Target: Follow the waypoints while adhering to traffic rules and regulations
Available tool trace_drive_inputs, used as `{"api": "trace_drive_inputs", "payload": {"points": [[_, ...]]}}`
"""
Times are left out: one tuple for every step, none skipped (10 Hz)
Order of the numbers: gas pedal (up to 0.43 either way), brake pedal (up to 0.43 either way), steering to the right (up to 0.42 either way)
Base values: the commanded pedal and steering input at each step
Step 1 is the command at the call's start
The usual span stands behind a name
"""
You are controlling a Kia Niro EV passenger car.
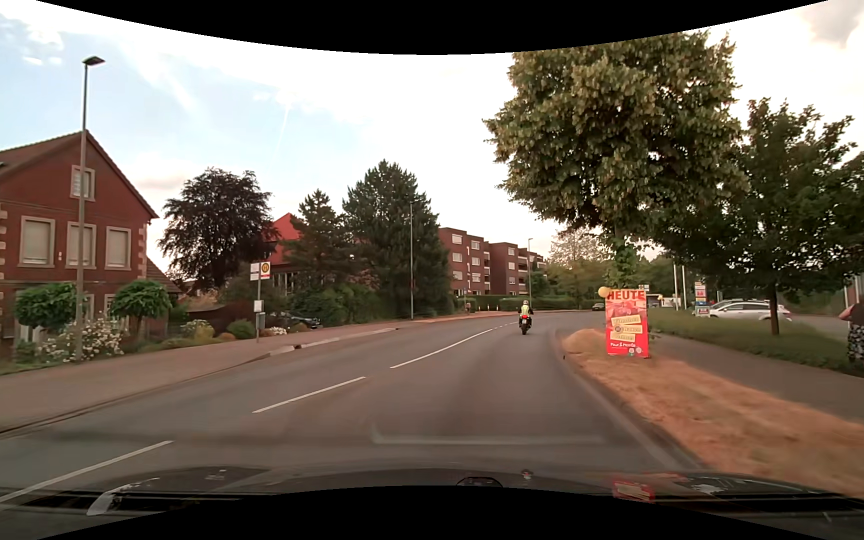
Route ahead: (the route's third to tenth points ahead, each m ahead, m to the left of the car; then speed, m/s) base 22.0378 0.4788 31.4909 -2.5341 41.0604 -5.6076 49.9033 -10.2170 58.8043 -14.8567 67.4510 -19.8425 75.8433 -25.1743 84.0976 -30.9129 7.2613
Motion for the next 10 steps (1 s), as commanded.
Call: {"api": "trace_drive_inputs", "payload": {"points": [[0.228,0.0,0.044],[0.228,0.0,0.037],[0.228,0.0,0.037],[0.228,0.0,0.039],[0.228,0.0,0.039],[0.228,0.0,0.04],[0.228,0.0,0.041],[0.228,0.0,0.045],[0.228,0.0,0.053],[0.228,0.0,0.06]]}}
